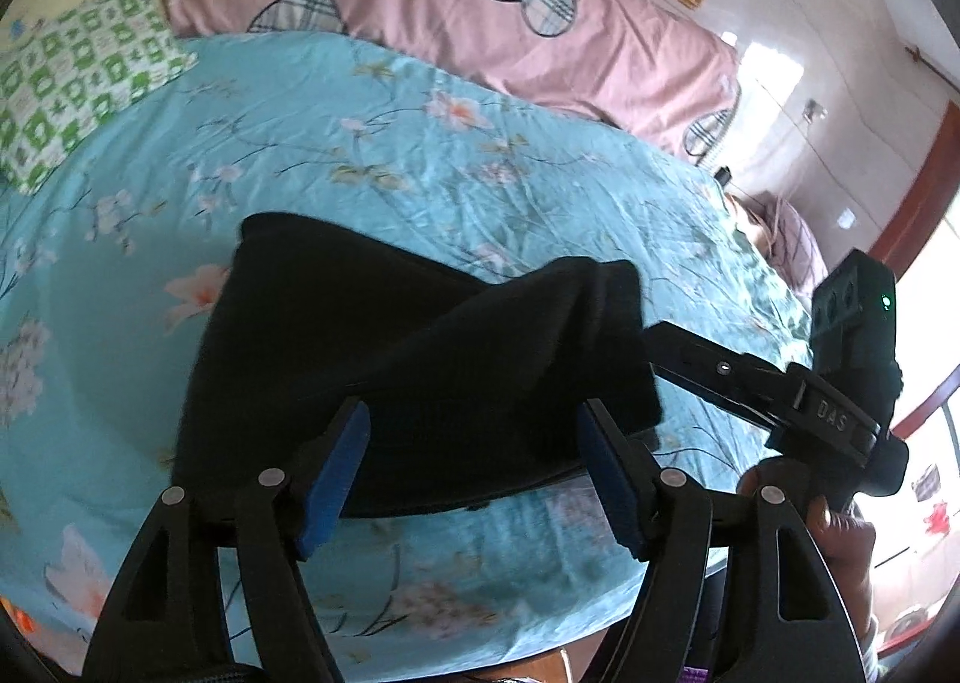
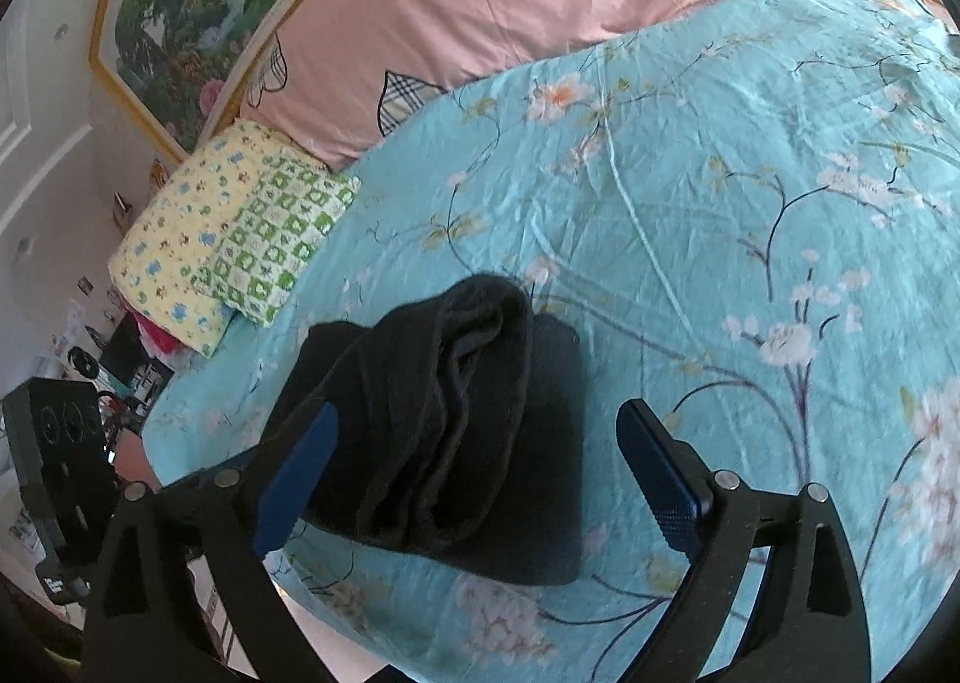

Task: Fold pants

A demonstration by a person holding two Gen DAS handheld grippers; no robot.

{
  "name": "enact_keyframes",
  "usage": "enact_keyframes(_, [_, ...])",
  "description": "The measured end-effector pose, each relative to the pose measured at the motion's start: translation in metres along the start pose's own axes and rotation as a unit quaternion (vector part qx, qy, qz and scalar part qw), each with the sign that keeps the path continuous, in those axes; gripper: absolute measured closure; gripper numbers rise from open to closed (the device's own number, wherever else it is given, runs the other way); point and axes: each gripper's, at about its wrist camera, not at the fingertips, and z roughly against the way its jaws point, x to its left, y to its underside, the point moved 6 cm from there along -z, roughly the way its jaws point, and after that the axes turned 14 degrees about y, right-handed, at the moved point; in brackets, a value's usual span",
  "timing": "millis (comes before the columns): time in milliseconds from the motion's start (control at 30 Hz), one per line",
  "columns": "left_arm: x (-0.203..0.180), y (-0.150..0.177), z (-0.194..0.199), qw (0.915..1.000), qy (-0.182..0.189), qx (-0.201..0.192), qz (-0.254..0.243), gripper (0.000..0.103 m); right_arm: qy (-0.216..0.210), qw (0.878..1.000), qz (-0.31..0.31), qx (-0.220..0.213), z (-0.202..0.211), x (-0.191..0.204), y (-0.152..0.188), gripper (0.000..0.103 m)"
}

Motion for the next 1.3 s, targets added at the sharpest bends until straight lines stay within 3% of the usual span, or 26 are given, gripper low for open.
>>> enact_keyframes(133, [0.026,0.002,0.008,0.9986,-0.007,-0.014,0.05,0.031,0.004,1.0,-0.002,0.005,-0.002,0.003,0.003,0.009])
enact_keyframes(267, [0.06,0.003,0.019,0.9915,0.008,-0.047,0.121,0.031,0.01,1.0,-0.003,0.009,-0.003,0.005,0.007,0.008])
enact_keyframes(367, [0.076,0.001,0.029,0.9888,-0.011,-0.059,0.137,0.031,0.009,1.0,-0.008,0.012,-0.004,0.005,0.008,0.008])
enact_keyframes(633, [0.093,0.005,0.048,0.9844,-0.067,-0.06,0.151,0.031,-0.013,1.0,-0.022,0.015,-0.002,0.002,0.009,0.008])
enact_keyframes(933, [0.077,0.009,0.072,0.9767,-0.144,-0.062,0.146,0.031,-0.058,0.998,0.005,0.033,-0.006,0.004,0.002,0.008])
enact_keyframes(1033, [0.08,-0.002,0.062,0.9773,-0.137,-0.059,0.15,0.031,-0.059,0.998,0.007,0.038,-0.001,0.003,0.0,0.008])
enact_keyframes(1300, [0.097,-0.035,0.024,0.9885,-0.116,-0.017,0.096,0.03,-0.046,0.997,-0.004,0.054,-0.01,0.002,0.009,0.008])
